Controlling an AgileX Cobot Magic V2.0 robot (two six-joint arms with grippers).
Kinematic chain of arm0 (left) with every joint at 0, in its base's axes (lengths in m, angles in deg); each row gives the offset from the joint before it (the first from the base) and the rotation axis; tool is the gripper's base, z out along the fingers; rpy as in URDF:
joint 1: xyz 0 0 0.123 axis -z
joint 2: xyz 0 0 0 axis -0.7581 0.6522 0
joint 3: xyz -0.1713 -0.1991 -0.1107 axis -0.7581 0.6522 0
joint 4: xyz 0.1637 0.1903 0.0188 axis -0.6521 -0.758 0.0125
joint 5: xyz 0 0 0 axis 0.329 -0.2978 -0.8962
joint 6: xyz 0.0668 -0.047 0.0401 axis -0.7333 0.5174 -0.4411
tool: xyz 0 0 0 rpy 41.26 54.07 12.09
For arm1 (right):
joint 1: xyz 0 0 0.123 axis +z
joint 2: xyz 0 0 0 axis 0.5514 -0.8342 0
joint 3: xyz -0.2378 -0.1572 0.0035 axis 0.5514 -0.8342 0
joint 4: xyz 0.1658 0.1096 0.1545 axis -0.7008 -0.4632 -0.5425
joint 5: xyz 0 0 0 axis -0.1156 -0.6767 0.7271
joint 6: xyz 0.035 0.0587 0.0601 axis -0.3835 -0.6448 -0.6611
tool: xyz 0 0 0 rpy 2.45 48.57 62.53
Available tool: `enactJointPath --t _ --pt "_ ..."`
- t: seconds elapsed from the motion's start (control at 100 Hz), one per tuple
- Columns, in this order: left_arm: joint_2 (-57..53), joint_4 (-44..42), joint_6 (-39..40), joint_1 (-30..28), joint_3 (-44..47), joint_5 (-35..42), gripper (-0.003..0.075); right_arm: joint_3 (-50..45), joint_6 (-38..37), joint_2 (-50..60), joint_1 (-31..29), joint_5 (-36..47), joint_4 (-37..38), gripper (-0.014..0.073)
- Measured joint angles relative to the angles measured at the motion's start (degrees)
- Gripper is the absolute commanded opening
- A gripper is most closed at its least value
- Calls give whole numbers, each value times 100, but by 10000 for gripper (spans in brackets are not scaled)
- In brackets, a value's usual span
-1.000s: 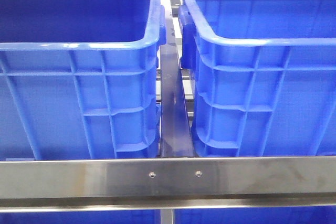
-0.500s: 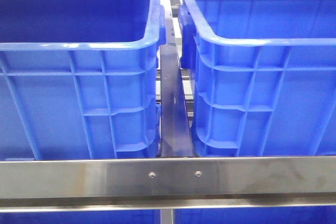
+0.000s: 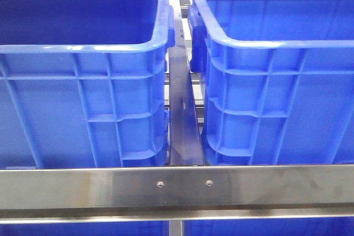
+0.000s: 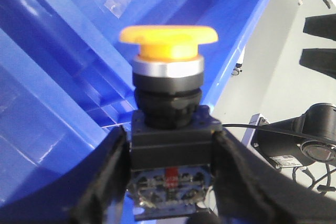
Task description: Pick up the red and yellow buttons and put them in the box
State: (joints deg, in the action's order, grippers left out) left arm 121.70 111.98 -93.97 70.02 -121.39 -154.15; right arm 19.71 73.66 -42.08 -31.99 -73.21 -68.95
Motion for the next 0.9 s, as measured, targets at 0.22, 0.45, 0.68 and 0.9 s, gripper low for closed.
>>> enactJointPath --t 0.22,0.45,0.68,0.9 --pt "0 0 0 0 0 0 168 449 838 -548 0 214 -1780 644" --pt "0 0 0 0 0 0 168 725 2373 -1386 0 498 -4473 644" --pt "0 0 0 0 0 0 168 725 3754 -2518 0 575 -6884 644" --pt "0 0 0 0 0 0 168 725 4349 -3313 0 176 -8178 644"
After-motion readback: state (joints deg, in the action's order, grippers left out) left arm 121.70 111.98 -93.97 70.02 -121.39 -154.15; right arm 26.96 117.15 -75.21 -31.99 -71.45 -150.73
